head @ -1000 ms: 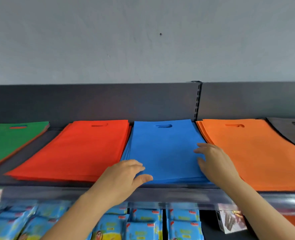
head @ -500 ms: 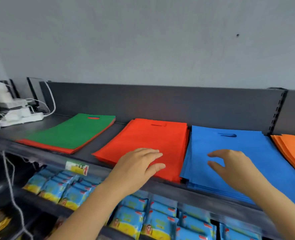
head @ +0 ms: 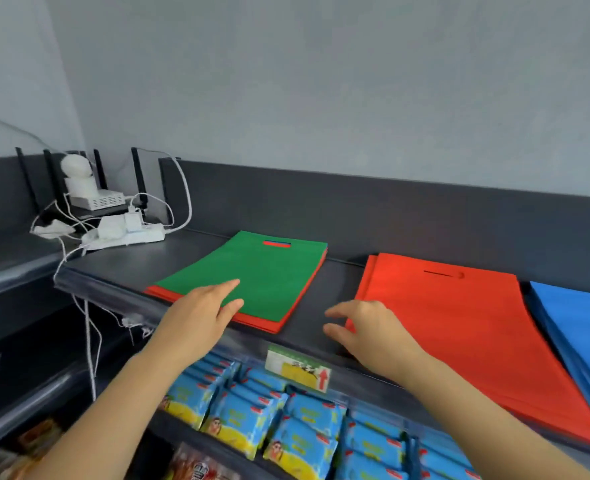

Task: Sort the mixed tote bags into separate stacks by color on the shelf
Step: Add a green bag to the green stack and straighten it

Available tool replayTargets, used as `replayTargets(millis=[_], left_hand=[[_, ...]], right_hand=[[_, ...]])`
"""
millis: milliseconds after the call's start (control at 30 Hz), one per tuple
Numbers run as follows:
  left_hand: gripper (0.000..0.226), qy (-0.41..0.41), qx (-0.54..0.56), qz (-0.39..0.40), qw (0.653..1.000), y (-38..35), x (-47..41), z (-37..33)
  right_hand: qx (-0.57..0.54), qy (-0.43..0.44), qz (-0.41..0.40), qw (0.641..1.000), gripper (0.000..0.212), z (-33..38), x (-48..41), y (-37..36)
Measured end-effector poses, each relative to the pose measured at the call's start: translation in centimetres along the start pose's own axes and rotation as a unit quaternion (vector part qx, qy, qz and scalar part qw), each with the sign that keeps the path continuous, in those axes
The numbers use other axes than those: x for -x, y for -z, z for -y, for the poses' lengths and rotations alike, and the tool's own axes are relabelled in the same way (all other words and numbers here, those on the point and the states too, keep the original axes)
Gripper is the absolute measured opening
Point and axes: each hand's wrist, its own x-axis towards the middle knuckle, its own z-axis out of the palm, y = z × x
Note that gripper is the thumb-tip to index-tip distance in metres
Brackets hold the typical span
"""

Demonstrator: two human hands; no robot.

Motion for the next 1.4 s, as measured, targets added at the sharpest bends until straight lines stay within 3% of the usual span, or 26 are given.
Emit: replayTargets(millis=[133, 300, 433, 500, 700, 800, 900, 967, 1033, 1100, 1233, 1400], left_hand=[[0.050, -0.018, -0.019, 0.043, 0.999, -0.5, -3.1, 3.6], [0.058, -0.043, -0.015, 0.177, 0.983, -2.6, -5.8, 6.0], [0.075, -0.028, 0.017, 0.233, 0.972, -2.6, -6.9, 6.8], [0.072, -0.033, 0.010, 0.239, 0.970, -2.1, -7.3, 6.8], [0.030, -0.043, 0.003, 0.169, 0.985, -2.4, -7.8, 6.9], [0.039, -0.030, 0.007, 0.127, 0.991, -2.6, -7.8, 7.2], [0.036, -0.043, -0.007, 0.097, 0.994, -2.1, -6.9, 6.8], [0.029, -0.077, -0.020, 0.074, 0.994, -1.5, -5.8, 5.5], [0.034, -0.132, -0.002, 0.029, 0.991, -0.6, -4.7, 3.5], [0.038, -0.175, 0.028, 0.013, 0.984, -0.1, -4.1, 2.0], [0.030, -0.205, 0.013, -0.043, 0.978, -0.1, -4.3, 1.6], [0.045, -0.204, -0.011, -0.048, 0.978, -0.9, -4.9, 0.3]], right_hand=[[-0.023, -0.020, 0.032, 0.999, 0.039, 4.0, -5.0, -3.0], [-0.001, -0.083, 0.116, 0.990, 0.048, 5.5, -8.6, -5.2], [0.047, -0.115, 0.049, 0.991, 0.030, 5.4, -10.1, -6.2], [0.062, -0.126, 0.028, 0.990, 0.028, 5.5, -10.8, -6.3], [0.042, -0.137, 0.037, 0.989, 0.036, 5.0, -11.7, -5.7], [-0.163, -0.171, 0.016, 0.972, 0.044, 3.7, -11.2, -5.2], [-0.366, -0.304, -0.049, 0.878, 0.051, 3.1, -10.6, -3.4], [-0.473, -0.367, 0.015, 0.801, 0.051, 3.2, -10.2, -2.2], [-0.508, -0.368, 0.058, 0.776, 0.034, 3.2, -9.8, -1.8], [-0.488, -0.353, 0.039, 0.798, 0.018, 2.7, -9.5, -2.0], [-0.412, -0.272, -0.097, 0.864, 0.023, 1.1, -8.1, -1.2], [-0.404, -0.238, -0.232, 0.852, 0.028, -2.3, -4.0, 1.5]])
